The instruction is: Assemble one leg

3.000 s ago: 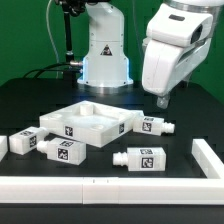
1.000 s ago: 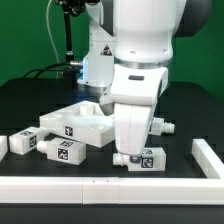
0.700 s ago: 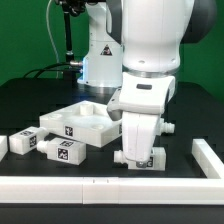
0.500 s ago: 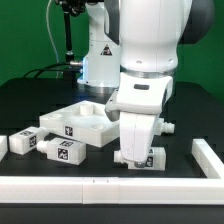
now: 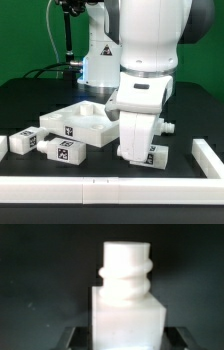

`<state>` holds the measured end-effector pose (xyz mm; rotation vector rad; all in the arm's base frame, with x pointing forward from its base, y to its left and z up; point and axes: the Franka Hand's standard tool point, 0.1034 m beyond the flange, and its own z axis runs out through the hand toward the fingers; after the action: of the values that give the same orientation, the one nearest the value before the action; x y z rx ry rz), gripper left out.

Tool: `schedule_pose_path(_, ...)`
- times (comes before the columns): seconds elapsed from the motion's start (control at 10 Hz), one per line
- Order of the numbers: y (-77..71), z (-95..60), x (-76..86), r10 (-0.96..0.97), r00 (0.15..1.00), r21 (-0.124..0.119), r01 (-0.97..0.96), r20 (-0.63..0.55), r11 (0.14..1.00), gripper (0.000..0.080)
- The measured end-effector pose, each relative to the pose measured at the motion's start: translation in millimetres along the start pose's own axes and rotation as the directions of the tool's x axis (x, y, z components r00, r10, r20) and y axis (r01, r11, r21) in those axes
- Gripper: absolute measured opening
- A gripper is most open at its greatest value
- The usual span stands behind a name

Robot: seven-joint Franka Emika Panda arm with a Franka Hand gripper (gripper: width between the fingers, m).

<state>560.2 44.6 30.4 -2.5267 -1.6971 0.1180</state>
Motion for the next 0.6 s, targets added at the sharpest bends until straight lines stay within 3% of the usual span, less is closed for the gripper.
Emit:
schedule_pose_path(0.2,-23.3,-23.1,0.2,0.088,0.996,0.004,-0.088,0.019,0.996,0.0287)
schedule_pose_path(0.4,-72.5,-39.2,10.8,0.181,0.983,0.005,-0.182,0.035,0.983,0.0287)
schedule_pose_path(0.5,-86.8,-42.8,16.2,0.192,0.981,0.004,-0.193,0.040,0.981,0.0287)
schedule_pose_path(0.6,-80.6,-38.7,11.9,0.184,0.982,0.009,-0.184,0.040,0.983,0.0287)
